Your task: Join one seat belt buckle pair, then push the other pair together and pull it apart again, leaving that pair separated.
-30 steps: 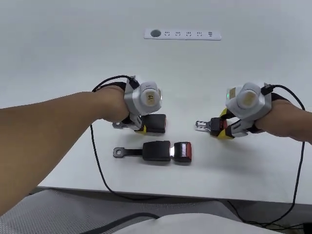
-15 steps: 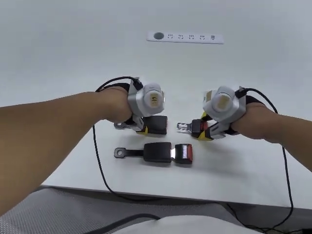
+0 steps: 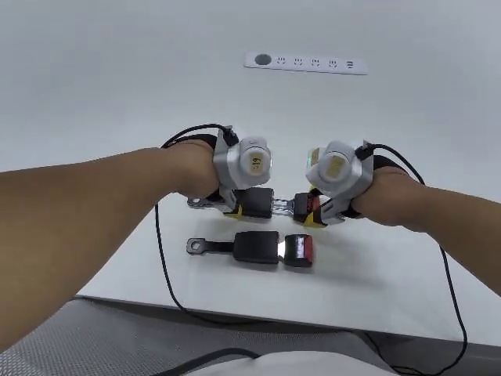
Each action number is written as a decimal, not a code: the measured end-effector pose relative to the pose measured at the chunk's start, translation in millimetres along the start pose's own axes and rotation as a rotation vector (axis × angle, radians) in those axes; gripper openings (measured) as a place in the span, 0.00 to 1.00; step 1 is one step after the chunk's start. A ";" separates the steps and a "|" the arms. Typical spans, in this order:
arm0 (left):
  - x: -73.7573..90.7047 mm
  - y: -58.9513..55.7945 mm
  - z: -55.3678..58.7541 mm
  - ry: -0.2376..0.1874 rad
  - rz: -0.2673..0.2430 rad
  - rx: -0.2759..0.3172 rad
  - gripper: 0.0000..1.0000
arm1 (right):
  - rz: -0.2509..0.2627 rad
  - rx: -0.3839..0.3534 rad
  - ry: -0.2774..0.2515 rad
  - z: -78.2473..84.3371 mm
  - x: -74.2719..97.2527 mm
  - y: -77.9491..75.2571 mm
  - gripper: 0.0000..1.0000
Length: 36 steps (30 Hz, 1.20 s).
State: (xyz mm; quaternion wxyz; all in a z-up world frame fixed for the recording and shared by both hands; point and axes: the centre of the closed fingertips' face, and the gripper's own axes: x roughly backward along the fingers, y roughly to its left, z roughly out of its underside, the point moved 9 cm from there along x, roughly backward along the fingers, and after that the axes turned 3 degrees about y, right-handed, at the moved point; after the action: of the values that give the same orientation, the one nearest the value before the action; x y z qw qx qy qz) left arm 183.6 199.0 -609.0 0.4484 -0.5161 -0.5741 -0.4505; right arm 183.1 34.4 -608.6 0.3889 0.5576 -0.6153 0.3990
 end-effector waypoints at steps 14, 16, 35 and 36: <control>0.9 0.5 0.5 -0.009 0.002 -0.002 0.31 | 0.012 0.018 -0.027 -11.1 -6.6 1.7 0.33; 1.4 -0.1 0.6 -0.009 0.000 0.001 0.31 | 0.012 0.020 -0.011 -12.7 -6.4 2.4 0.33; -1.8 1.0 3.9 -0.029 0.014 0.027 0.30 | -0.011 0.032 0.003 -24.4 -12.2 -4.9 0.32; -2.0 0.8 3.1 -0.025 0.016 0.024 0.30 | -0.026 0.006 -0.027 -30.9 -15.3 -3.4 0.32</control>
State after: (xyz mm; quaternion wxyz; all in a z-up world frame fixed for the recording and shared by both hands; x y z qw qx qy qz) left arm 184.5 201.8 -611.5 0.4507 -0.5208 -0.5811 -0.4335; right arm 188.7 68.6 -610.8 0.3841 0.5720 -0.6121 0.3882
